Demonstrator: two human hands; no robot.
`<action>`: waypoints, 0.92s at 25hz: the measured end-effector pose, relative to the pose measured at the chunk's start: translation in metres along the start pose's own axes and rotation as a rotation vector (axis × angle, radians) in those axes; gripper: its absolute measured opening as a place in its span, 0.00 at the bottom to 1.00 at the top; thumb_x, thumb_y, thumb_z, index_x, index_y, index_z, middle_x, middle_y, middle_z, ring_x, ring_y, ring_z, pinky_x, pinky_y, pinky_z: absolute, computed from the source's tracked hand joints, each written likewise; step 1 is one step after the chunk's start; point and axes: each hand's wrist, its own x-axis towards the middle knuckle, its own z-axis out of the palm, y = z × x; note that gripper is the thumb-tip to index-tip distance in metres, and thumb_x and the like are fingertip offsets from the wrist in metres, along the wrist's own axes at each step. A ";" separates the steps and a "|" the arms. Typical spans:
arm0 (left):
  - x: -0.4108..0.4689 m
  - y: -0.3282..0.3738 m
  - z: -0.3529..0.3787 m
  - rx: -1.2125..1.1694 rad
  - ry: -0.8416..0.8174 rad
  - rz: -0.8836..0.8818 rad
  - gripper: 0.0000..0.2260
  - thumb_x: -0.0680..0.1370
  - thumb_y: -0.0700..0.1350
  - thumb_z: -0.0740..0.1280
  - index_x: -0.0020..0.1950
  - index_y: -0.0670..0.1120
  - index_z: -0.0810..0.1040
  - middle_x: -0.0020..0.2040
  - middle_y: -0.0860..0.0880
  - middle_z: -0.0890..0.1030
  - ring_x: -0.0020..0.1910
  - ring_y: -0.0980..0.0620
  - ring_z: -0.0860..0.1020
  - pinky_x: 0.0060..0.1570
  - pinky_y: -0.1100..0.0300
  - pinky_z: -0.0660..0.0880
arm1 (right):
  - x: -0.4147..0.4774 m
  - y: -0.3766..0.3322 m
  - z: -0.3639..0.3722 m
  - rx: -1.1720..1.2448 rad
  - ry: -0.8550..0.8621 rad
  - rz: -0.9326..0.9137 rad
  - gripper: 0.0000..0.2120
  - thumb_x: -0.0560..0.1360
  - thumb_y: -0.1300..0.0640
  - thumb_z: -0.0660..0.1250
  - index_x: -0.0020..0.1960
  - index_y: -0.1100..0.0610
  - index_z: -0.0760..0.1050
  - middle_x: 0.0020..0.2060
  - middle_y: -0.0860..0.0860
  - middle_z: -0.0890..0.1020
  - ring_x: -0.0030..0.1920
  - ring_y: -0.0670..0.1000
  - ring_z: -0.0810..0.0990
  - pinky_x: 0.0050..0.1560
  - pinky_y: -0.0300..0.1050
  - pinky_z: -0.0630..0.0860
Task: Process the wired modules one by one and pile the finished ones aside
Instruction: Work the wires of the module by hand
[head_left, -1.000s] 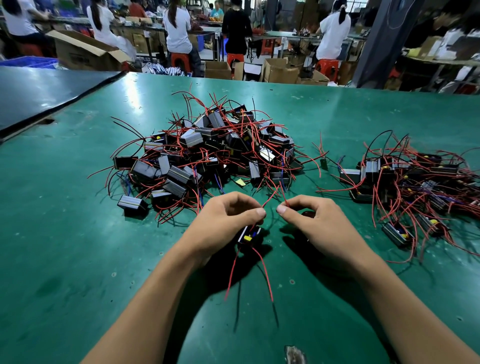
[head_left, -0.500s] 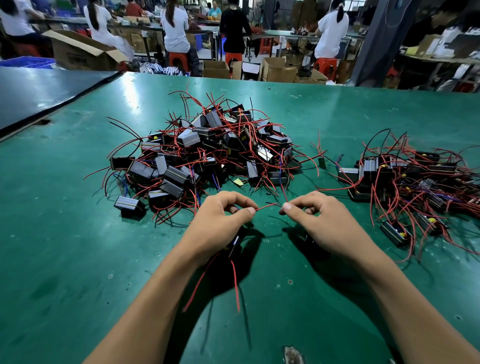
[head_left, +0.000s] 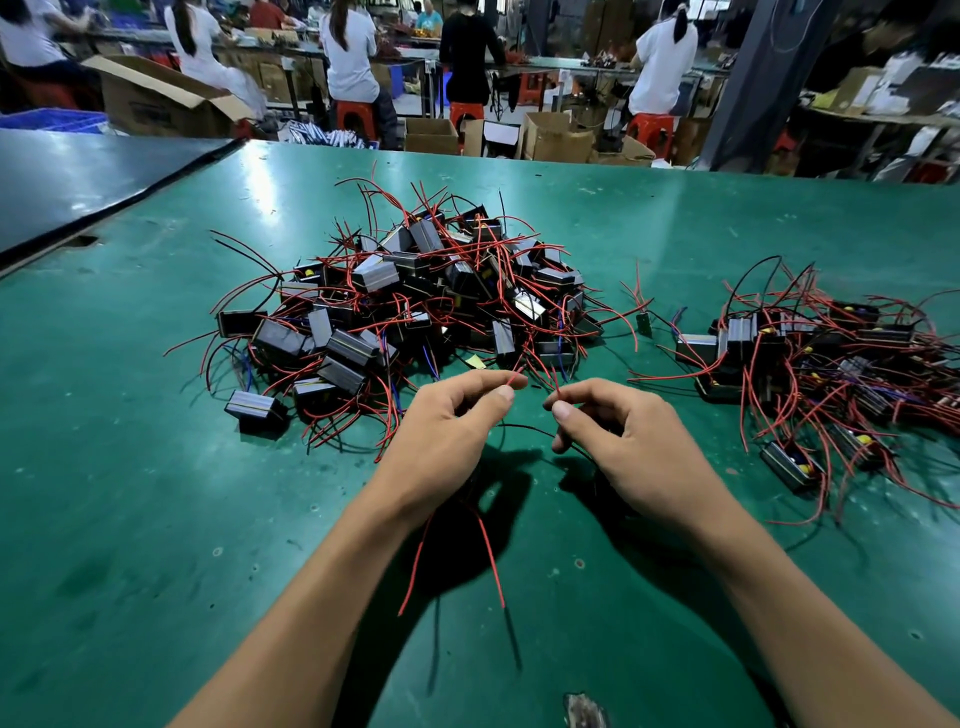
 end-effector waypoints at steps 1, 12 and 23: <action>-0.001 0.001 0.001 0.004 0.011 0.013 0.08 0.81 0.46 0.65 0.53 0.54 0.84 0.45 0.46 0.76 0.45 0.53 0.71 0.48 0.57 0.66 | 0.000 -0.001 0.001 0.002 0.002 -0.007 0.04 0.80 0.52 0.68 0.49 0.49 0.81 0.35 0.46 0.85 0.31 0.41 0.75 0.34 0.36 0.68; -0.001 0.007 0.003 0.027 0.038 0.071 0.11 0.79 0.43 0.67 0.50 0.59 0.84 0.43 0.33 0.79 0.38 0.51 0.72 0.42 0.57 0.68 | -0.002 -0.001 0.007 0.025 -0.001 -0.021 0.04 0.79 0.54 0.69 0.48 0.49 0.83 0.33 0.47 0.85 0.34 0.42 0.79 0.39 0.41 0.72; -0.001 0.006 0.007 0.000 0.079 0.111 0.03 0.76 0.46 0.73 0.48 0.53 0.85 0.33 0.40 0.78 0.33 0.52 0.70 0.37 0.59 0.67 | -0.005 -0.006 0.008 0.033 -0.010 -0.058 0.05 0.79 0.56 0.69 0.47 0.51 0.84 0.31 0.48 0.84 0.27 0.38 0.72 0.31 0.30 0.65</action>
